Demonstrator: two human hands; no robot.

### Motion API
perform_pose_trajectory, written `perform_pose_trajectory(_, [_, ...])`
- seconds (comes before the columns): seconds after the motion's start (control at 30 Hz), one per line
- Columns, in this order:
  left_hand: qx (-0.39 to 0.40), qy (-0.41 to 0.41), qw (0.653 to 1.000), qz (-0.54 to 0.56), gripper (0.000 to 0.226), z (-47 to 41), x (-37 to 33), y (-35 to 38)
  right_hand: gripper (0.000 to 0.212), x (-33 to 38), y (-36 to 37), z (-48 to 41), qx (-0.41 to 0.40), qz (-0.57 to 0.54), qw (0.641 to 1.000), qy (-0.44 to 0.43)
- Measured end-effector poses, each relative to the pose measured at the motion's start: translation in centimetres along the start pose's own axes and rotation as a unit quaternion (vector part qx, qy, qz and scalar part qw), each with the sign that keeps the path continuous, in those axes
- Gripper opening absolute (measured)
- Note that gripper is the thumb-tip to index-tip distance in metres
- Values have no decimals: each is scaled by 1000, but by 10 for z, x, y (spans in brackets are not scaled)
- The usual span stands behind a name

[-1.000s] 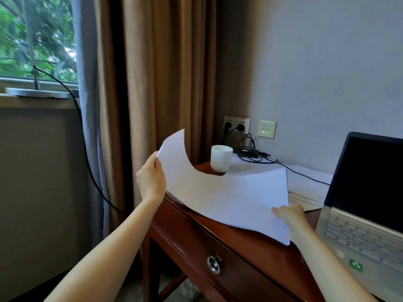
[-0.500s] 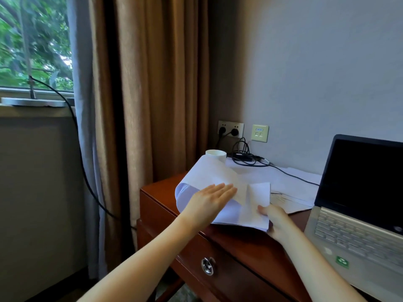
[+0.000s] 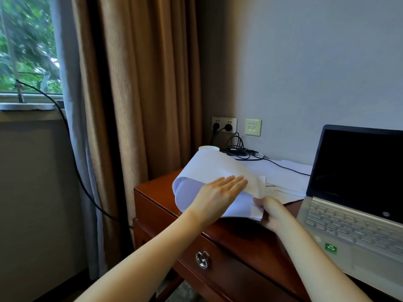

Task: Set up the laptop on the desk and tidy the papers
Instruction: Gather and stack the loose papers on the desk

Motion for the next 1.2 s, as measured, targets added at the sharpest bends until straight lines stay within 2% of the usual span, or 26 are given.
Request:
perform_pose_trajectory(0.2, [39,10,999,-12,43,5,-4,12,33,6,-10,0,4,-44,999,-3])
perform_pose_trajectory(0.33, [82,24,996,9,38,13,-15,23,35,3,-12,-3,0,-20,1000,1])
perform_pose_trajectory(0.47, [111,2,993,36,40,21,-16,32,37,1,-14,-5,-4,-46,999,9])
perform_pose_trajectory(0.53, [161,-24,984,73,40,23,-14,39,41,2,-16,-4,-7,-57,998,16])
perform_pose_trajectory(0.63, [212,-58,969,115,50,27,-11,49,27,1,-10,1,9,35,999,23])
perform_pose_trajectory(0.67, [224,-68,964,125,46,28,-11,50,24,0,-10,1,0,79,997,19])
perform_pose_trajectory(0.73, [244,-113,951,151,38,27,-8,51,34,0,-14,0,-41,151,988,8])
perform_pose_trajectory(0.8, [246,-191,931,189,38,30,2,49,39,4,-18,-2,-69,172,983,-15])
perform_pose_trajectory(0.87, [215,-269,913,221,41,35,19,47,38,13,-24,-2,-97,180,978,-44])
perform_pose_trajectory(0.93, [175,-358,896,198,48,46,47,46,36,20,-29,-1,-115,168,976,-79])
perform_pose_trajectory(1.03, [102,-530,832,129,62,77,93,38,32,25,-32,-1,-129,138,975,-116])
perform_pose_trajectory(1.1, [67,-579,806,100,62,91,107,30,31,28,-30,0,-129,114,975,-141])
perform_pose_trajectory(1.2, [21,-602,774,195,68,94,118,29,34,39,-20,11,-110,98,967,-207])
Point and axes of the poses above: each hand's wrist, its own z-axis away from the middle knuckle, its own y-axis out of the palm, x = y × z, the point moved 6 cm from there along -z, towards the middle knuckle, and after that the axes turned 2 degrees about -z, right-handed, at the moved point
